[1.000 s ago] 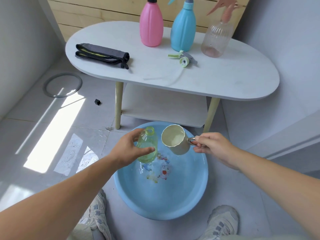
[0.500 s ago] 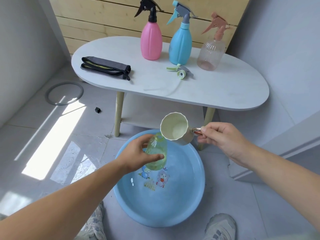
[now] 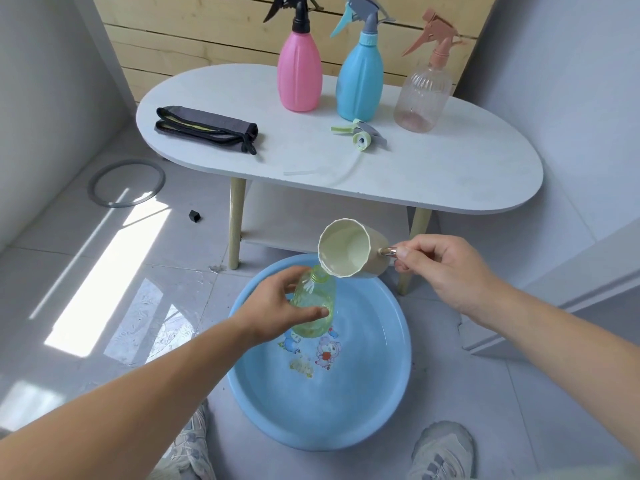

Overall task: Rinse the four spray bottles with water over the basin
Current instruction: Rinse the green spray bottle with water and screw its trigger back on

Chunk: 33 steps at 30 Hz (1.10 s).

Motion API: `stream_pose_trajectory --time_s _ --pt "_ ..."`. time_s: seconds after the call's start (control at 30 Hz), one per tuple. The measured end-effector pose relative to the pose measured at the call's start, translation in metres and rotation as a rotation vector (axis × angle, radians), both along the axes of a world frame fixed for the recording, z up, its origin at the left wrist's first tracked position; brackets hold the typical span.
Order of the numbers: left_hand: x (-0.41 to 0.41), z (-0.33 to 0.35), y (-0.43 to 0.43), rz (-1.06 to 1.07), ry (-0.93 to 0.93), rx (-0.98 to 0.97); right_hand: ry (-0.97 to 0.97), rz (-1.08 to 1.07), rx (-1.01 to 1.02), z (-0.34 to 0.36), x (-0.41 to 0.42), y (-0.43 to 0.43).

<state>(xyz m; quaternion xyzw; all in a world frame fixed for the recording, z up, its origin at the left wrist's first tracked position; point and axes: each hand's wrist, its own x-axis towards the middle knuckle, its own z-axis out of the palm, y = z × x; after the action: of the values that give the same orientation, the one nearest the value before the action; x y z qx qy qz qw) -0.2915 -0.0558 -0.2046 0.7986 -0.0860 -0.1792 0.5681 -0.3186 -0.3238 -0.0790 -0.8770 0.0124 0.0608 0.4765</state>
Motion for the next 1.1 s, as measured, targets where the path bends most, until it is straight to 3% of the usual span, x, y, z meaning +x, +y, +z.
stream_pose_trajectory --time_s 1.1 --pt "0.0 -0.01 0.002 0.031 0.018 0.022 -0.101 0.043 -0.043 0.002 0.005 0.007"
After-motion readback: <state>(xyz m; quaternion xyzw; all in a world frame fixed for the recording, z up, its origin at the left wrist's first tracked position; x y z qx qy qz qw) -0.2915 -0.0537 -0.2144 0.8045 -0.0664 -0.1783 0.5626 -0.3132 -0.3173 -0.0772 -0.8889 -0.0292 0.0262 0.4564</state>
